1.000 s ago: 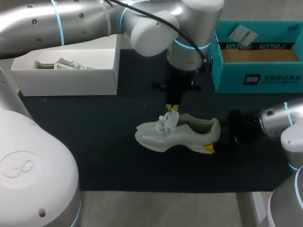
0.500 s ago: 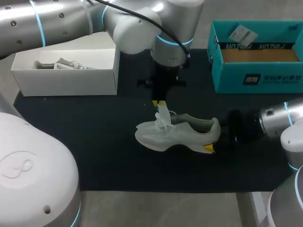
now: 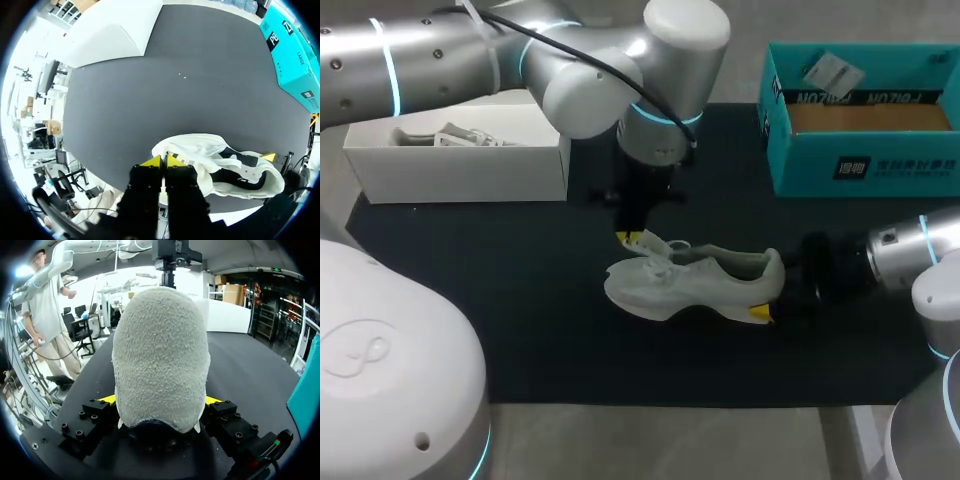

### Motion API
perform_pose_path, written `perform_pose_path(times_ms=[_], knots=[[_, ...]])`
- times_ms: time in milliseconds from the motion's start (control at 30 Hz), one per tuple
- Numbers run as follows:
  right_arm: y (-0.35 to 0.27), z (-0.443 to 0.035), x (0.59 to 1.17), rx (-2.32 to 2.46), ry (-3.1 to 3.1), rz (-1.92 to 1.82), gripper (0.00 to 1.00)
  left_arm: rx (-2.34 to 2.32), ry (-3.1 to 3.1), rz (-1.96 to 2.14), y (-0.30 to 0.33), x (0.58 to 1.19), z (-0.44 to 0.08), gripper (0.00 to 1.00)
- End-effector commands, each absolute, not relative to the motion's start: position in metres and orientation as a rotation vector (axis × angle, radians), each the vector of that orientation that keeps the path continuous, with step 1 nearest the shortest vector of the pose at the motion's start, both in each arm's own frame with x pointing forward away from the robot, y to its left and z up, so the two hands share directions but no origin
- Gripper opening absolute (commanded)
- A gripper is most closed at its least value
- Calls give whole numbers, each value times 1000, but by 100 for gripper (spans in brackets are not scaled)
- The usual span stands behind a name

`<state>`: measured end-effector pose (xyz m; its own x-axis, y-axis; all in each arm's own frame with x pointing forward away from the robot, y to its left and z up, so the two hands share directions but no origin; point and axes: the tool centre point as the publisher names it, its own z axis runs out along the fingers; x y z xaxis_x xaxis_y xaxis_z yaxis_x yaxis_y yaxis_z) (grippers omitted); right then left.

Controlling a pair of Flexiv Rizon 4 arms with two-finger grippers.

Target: Take the shoe out of the shoebox, open the shoe tongue, remove and reinsert the insole, then place the shoe into the shoebox

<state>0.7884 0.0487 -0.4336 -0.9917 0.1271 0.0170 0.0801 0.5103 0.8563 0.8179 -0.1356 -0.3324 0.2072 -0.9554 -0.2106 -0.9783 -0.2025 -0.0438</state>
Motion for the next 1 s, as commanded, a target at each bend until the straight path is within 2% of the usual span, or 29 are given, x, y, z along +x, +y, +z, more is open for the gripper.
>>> perform_pose_path(times_ms=[33,267,500,533,567,600,1000], knots=[[50,-439,789,186,2690,1514,0,-2325,1860,207,-122,818,-348,0],[50,-439,789,186,2690,1514,0,-2329,1804,285,-112,813,-374,0],[50,-439,789,186,2690,1514,0,-2321,1835,286,-117,810,-374,0],[50,-439,789,186,2690,1514,0,-2322,1841,286,-118,810,-373,35],[50,-439,789,186,2690,1514,0,-2320,1851,286,-119,810,-372,76],[50,-439,789,186,2690,1514,0,-2323,1864,283,-121,809,-370,100],[50,-439,789,186,2690,1514,0,-2290,2058,150,-149,808,-320,100]])
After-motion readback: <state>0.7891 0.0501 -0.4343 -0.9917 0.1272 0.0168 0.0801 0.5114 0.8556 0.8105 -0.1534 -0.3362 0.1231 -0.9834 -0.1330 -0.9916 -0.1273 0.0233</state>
